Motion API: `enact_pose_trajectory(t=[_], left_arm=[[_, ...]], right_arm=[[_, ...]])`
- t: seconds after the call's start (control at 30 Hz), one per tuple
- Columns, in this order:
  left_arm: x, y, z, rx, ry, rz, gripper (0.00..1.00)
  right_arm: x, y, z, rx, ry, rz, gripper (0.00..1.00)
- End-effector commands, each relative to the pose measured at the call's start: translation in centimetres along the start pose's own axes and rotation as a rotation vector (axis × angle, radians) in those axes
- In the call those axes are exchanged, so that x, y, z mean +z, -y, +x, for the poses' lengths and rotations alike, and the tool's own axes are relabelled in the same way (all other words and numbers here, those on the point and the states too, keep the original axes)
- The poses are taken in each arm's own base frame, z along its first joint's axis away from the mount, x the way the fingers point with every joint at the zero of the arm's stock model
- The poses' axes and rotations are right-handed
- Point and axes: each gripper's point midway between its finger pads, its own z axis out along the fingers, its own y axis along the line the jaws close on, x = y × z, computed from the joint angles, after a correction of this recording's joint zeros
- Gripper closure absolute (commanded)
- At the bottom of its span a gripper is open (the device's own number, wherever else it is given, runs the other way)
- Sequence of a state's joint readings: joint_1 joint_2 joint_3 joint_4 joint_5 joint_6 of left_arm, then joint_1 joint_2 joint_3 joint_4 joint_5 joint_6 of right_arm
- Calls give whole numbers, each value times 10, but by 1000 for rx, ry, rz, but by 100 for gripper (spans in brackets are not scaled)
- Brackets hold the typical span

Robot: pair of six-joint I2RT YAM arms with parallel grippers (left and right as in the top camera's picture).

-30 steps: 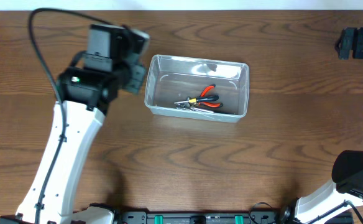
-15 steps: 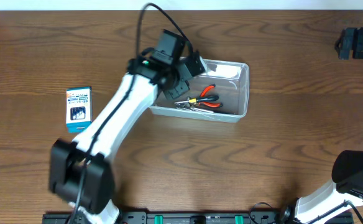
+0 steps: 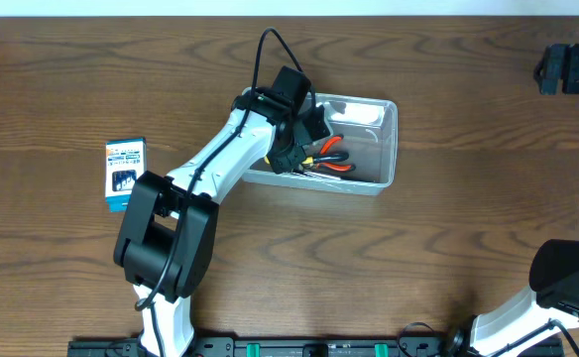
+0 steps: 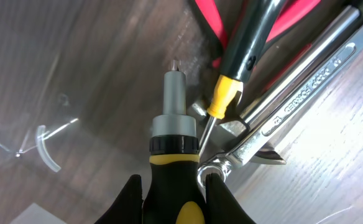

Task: Pack container
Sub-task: 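Lower the screwdriver into the container and open the left gripper, then move the left gripper to the blue screwdriver set box and grasp it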

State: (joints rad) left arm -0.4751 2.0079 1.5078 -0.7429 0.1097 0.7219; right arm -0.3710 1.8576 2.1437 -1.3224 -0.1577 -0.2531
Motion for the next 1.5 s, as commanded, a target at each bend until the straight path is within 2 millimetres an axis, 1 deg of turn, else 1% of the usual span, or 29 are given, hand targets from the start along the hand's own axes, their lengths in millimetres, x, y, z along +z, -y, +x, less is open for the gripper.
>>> enact_pose_trajectory(t=[0.0, 0.03, 0.07, 0.1, 0.13, 0.17, 0.23, 0.3, 0.4, 0.47, 0.5, 0.53, 0.6, 0.67, 0.73, 0.8, 0.87, 0.9, 0.93, 1.0, 1.1, 1.23, 1.37, 1.47], left_arm=[[-5, 0, -6, 9, 19, 3, 64], [-5, -1, -6, 9, 16, 1, 57], [-5, -1, -5, 9, 16, 0, 45], [-5, -1, -5, 9, 15, 0, 36], [-5, -1, -5, 9, 16, -1, 32], [-6, -2, -5, 9, 15, -7, 30], [-10, -6, -4, 10, 9, -31, 28], [-20, -13, -3, 10, -1, -79, 27], [-45, -23, -2, 8, 7, -153, 25], [-69, -30, -2, 1, 26, -210, 25], [-86, -35, -1, -24, 38, -257, 25], [-99, -40, 1, -53, 48, -294, 23], [-135, -52, 11, -154, 71, -394, 18], [-170, -59, 30, -261, 92, -458, 15], [-197, -63, 54, -384, 111, -483, 13], [-218, -69, 88, -537, 109, -504, 10], [-232, -77, 128, -704, 85, -524, 5], [-236, -80, 148, -782, 68, -530, 2], [-238, -83, 165, -846, 53, -524, 0], [-234, -87, 193, -952, 56, -454, 2], [-225, -97, 217, -1068, 91, -369, 2], [-205, -115, 257, -1191, 53, -337, 2], [-175, -124, 283, -1257, -17, -287, 2], [-148, -129, 292, -1277, -66, -236, 2]], right_arm=[[-2, -4, -1, 6, 8, -9, 1], [-2, -4, -1, 7, 8, -9, 1], [-2, -4, -1, 7, 7, -9, 1], [-2, -4, -1, 7, 5, -10, 1], [-2, -4, -1, 8, 5, -10, 1], [-2, -4, 0, 8, 4, -10, 1], [-2, -4, -1, 8, 4, -10, 1], [-2, -4, -1, 7, 5, -10, 1], [-2, -4, -1, 7, 5, -10, 1], [-2, -4, -1, 7, 5, -10, 1], [-2, -4, -1, 7, 5, -10, 1], [-2, -4, -1, 7, 5, -10, 1], [-2, -4, -1, 7, 5, -10, 1], [-2, -4, -1, 7, 5, -10, 1], [-2, -4, -1, 7, 5, -10, 1], [-2, -4, -1, 7, 6, -9, 1], [-2, -4, -1, 7, 8, -9, 1], [-2, -4, -2, 7, 9, -9, 1], [-2, -4, -2, 7, 8, -9, 1], [-2, -4, -2, 7, 8, -9, 1], [-2, -4, -2, 6, 8, -9, 1], [-2, -4, -2, -5, 11, -8, 1], [-2, -3, -3, -5, 16, -7, 1], [-2, -3, -4, -5, 16, -7, 1]])
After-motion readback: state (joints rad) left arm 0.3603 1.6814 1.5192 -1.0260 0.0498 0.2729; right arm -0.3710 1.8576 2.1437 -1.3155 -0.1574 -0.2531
